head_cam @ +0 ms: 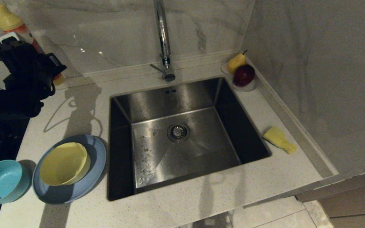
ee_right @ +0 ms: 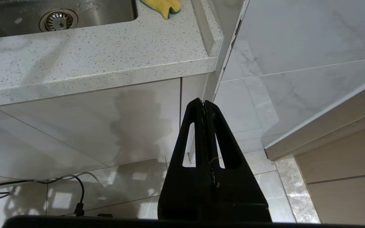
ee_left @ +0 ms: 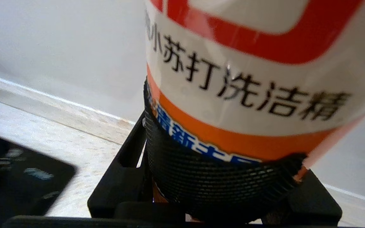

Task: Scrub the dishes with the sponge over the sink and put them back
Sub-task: Grab the dish soap, then squeeze it onto the sponge

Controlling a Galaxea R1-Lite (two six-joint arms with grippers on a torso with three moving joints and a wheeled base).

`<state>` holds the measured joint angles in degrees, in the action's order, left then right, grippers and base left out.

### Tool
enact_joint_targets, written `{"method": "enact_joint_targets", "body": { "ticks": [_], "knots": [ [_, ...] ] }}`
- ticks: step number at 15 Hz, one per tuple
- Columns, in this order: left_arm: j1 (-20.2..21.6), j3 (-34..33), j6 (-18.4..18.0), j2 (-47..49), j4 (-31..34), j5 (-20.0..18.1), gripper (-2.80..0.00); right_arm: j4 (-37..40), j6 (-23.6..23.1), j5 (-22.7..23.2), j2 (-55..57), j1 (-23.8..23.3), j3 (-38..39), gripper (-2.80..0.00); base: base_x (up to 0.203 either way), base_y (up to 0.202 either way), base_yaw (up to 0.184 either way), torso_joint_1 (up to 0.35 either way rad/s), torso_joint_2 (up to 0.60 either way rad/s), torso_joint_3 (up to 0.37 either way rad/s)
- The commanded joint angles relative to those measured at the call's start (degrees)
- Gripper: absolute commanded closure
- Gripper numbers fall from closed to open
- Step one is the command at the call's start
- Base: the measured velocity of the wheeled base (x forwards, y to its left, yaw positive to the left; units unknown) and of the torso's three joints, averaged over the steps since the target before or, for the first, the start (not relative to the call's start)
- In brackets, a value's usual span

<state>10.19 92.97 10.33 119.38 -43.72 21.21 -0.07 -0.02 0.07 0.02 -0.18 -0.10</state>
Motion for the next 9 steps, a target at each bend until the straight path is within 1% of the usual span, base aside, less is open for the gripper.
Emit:
{"method": "enact_joint_targets", "body": {
  "ticks": [1,4,9],
  "knots": [
    [-0.1,-5.9,0.0,-11.3,1.6,0.1,0.00,0.0,-0.1,0.0,0.0,0.0,0.0,0.00,0.000,0.000,0.000,0.000,0.00,0.000],
    [-0.6,-11.2,-0.3,-21.3,6.5,-0.2,0.00,0.0,-0.1,0.0,0.0,0.0,0.0,0.00,0.000,0.000,0.000,0.000,0.00,0.000],
    [-3.9,-19.4,-0.7,-37.9,19.9,-1.9,0.00,0.0,0.0,0.0,0.0,0.0,0.0,0.00,0.000,0.000,0.000,0.000,0.00,0.000]
  ]
}}
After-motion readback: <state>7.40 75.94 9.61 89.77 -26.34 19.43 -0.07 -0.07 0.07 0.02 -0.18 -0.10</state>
